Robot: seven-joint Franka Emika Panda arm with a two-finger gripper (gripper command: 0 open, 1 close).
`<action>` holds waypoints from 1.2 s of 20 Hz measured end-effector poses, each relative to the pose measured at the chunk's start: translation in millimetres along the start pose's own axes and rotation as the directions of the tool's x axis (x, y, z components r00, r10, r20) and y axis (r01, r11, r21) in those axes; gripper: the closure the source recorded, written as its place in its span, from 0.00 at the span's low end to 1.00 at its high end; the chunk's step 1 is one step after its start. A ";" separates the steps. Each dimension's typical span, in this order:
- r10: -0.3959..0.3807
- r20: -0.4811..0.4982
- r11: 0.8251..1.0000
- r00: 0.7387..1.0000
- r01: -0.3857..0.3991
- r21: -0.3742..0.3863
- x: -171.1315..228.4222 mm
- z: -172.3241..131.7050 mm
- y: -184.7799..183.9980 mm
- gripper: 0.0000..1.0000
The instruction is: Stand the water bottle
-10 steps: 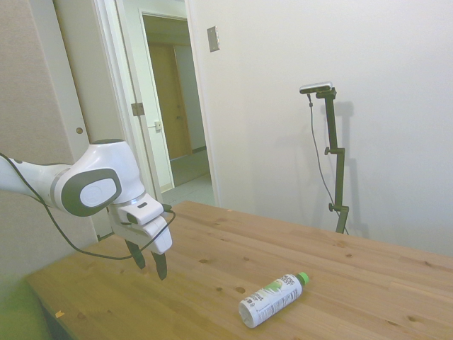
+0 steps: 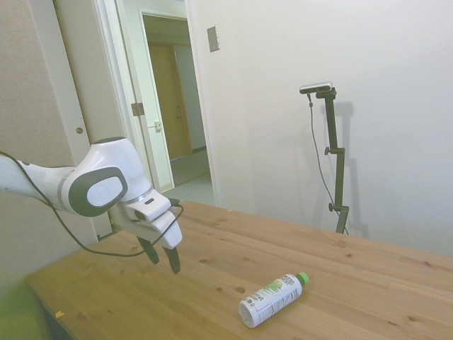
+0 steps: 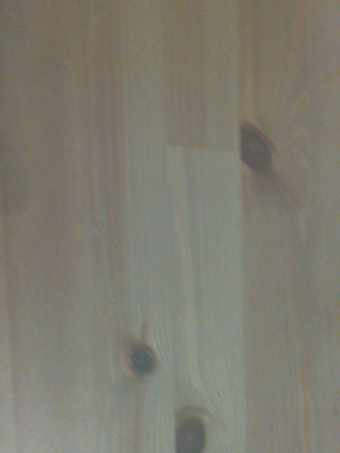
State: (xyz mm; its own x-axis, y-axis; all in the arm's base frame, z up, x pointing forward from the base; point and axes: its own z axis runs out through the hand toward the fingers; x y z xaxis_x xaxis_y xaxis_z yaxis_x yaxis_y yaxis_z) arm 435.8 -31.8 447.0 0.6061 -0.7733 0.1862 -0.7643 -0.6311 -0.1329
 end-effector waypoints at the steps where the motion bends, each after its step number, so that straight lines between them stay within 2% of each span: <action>1: 0.019 -0.004 1.000 1.000 -0.019 0.004 13.2 -1.6 0.3 0.00; 6: 0.091 -0.028 0.996 0.995 -0.090 0.020 80.6 -5.4 -5.1 0.00; 14: 0.194 -0.058 0.981 0.979 -0.193 0.017 196.5 19.5 7.9 0.00; 19: 0.249 -0.055 0.969 0.967 -0.248 0.024 239.9 43.4 7.8 0.00; 24: 0.299 -0.061 0.954 0.952 -0.298 0.016 273.2 60.1 30.8 0.00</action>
State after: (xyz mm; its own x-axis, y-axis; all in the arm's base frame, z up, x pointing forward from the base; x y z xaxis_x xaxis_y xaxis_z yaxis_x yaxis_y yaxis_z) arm 591.0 -266.2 435.3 0.3356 -0.9211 0.1972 -0.9066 -0.3727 -0.1979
